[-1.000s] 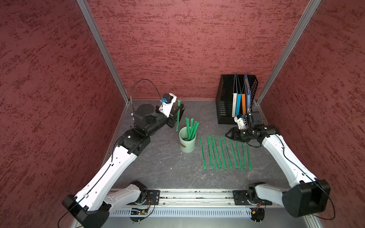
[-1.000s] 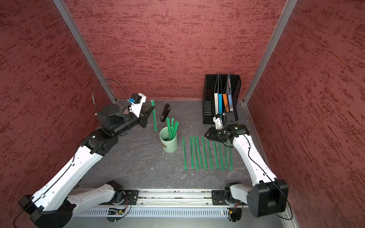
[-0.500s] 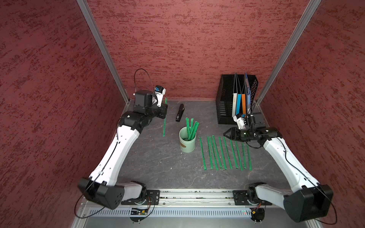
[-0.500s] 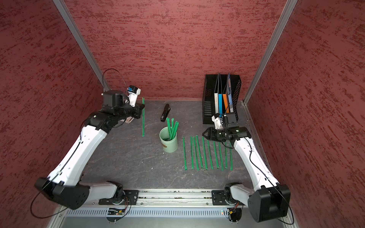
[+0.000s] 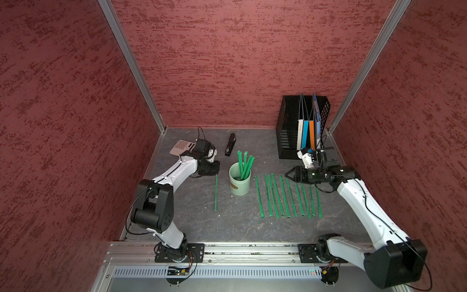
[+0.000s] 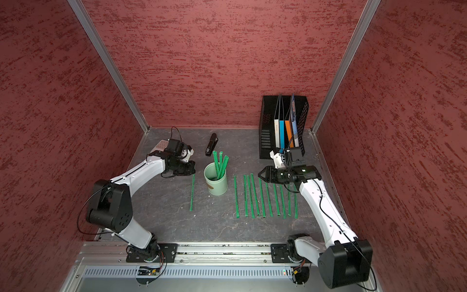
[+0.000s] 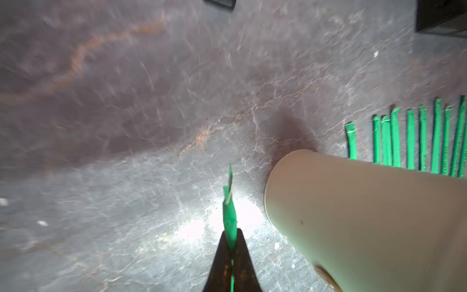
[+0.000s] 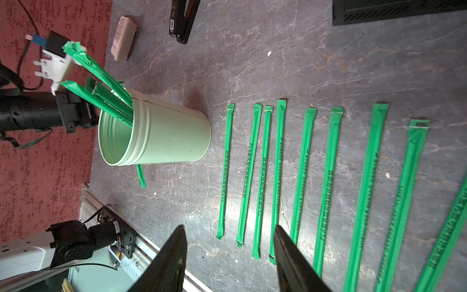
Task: Take the straws out of the storage container
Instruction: Place the straw at the center of the board.
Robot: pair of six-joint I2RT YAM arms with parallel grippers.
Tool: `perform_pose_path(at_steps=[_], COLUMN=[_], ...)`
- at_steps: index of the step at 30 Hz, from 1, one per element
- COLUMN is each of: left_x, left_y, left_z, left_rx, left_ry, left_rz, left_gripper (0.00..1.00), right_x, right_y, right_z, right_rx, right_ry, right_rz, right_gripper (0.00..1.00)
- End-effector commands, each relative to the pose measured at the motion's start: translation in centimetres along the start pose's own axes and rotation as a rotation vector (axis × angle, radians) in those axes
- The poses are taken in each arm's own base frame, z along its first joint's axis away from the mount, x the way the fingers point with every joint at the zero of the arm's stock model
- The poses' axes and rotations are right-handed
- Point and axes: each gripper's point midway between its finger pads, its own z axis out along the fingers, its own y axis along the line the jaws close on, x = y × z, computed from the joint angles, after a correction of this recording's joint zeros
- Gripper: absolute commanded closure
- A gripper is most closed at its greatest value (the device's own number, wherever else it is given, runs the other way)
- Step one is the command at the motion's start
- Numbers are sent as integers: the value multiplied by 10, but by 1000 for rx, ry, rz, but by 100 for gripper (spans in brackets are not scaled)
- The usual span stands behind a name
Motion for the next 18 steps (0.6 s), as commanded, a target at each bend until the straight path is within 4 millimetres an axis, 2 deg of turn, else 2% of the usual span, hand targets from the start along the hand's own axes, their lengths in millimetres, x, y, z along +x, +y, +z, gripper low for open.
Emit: perform_pose_path(at_steps=[1, 6, 18], left_x=[3, 18, 28], left_y=[-14, -11, -2], left_z=[14, 35, 56], left_rx=[46, 40, 23], left_ry=[-4, 43, 95], left_rz=[-2, -8, -20], left_gripper=[100, 100, 97], right_x=[-4, -1, -1], right_y=[8, 9, 9], right_z=[-4, -6, -9], right_rx=[-27, -26, -21], right_ry=[-31, -32, -34], right_rz=[-28, -22, -16], right_gripper=[48, 47, 47])
